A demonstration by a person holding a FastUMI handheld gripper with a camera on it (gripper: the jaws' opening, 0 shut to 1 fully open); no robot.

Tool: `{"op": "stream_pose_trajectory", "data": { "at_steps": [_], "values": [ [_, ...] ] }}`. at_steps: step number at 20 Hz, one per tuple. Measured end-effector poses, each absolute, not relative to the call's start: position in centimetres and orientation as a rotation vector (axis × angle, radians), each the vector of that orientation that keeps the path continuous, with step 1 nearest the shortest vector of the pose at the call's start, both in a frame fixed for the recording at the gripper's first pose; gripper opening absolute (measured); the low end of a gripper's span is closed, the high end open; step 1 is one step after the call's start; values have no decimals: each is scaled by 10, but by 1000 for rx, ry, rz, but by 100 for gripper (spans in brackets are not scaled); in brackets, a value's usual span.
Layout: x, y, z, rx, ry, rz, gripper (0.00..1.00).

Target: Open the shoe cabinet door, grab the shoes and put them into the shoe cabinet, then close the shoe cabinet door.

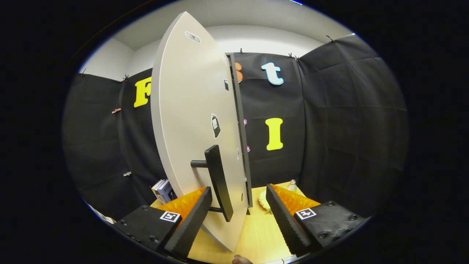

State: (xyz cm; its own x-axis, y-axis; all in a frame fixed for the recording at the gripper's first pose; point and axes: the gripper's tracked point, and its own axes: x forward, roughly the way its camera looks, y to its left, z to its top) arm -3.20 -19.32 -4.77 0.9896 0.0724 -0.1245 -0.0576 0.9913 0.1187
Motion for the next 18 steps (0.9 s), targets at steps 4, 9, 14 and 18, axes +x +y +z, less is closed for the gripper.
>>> {"op": "stream_pose_trajectory", "data": {
  "at_steps": [4,9,14,18],
  "values": [
    [-27,-159,-52,151,140,71,98],
    [-10,-108,-60,162,143,85,98],
    [-2,-65,-68,152,159,139,98],
    [-1,-44,-67,140,167,188,98]
  ]
}}
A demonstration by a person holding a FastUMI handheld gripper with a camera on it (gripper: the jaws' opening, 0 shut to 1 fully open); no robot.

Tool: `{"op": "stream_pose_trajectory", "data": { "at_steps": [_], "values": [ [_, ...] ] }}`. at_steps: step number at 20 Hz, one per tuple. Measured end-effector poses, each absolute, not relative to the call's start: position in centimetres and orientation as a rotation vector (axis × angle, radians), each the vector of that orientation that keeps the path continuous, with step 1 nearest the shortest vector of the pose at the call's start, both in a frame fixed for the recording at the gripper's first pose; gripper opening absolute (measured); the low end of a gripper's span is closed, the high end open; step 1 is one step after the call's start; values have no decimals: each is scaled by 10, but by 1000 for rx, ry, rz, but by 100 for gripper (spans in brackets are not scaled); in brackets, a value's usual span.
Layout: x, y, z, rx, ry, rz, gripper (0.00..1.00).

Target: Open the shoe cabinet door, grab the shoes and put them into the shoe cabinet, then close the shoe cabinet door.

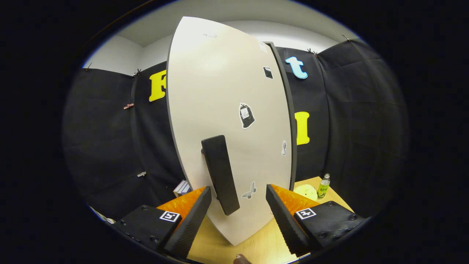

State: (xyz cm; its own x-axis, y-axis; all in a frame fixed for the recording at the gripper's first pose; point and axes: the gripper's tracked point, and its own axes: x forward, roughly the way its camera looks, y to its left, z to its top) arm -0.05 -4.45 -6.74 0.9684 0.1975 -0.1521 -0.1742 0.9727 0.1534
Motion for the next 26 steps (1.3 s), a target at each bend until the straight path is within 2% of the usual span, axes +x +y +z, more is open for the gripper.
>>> {"op": "stream_pose_trajectory", "data": {
  "at_steps": [26],
  "values": [
    [-3,-61,-60,96,171,226,98]
  ]
}}
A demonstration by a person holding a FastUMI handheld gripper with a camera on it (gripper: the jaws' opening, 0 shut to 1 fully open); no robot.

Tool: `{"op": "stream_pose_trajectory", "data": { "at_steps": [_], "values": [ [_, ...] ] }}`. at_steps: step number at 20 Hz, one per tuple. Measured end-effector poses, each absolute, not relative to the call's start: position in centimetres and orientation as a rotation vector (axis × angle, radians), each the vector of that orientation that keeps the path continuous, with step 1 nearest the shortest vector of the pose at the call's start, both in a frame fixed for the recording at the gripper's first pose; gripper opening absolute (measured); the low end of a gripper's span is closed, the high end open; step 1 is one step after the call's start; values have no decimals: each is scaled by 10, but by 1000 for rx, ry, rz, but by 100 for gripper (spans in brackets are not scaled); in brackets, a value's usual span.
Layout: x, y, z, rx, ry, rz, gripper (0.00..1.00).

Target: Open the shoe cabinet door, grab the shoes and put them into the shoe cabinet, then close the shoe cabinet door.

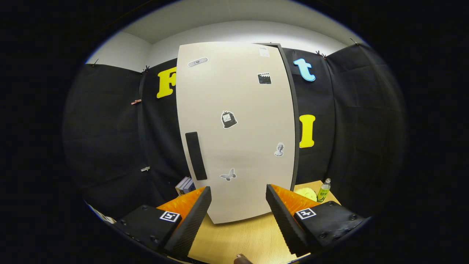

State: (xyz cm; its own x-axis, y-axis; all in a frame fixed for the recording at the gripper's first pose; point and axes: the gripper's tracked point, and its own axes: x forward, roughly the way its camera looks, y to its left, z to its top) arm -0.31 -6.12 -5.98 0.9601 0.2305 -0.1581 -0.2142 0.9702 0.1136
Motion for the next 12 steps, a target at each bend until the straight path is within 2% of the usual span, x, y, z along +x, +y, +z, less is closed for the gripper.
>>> {"op": "stream_pose_trajectory", "data": {
  "at_steps": [12],
  "values": [
    [9,-58,-61,82,171,223,98]
  ]
}}
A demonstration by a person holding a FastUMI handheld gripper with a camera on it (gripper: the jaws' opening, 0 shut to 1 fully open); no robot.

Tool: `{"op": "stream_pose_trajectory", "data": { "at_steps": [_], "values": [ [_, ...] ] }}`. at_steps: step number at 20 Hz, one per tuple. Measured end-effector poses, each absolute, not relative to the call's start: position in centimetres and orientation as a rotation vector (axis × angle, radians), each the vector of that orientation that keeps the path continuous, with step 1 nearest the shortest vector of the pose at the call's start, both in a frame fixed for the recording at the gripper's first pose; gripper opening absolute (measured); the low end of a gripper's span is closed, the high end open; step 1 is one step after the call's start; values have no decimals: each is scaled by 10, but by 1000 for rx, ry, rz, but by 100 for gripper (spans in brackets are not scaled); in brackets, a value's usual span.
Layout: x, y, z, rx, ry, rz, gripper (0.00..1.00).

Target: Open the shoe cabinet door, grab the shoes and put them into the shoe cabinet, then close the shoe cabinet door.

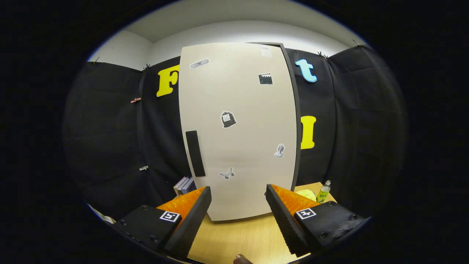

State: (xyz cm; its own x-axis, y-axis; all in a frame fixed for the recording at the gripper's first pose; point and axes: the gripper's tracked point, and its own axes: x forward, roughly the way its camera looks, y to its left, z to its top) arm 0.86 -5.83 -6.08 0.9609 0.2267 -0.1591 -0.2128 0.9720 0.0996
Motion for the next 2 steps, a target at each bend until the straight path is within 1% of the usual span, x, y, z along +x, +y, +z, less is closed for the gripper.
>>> {"op": "stream_pose_trajectory", "data": {
  "at_steps": [2],
  "values": [
    [10,-59,-61,85,172,219,98]
  ]
}}
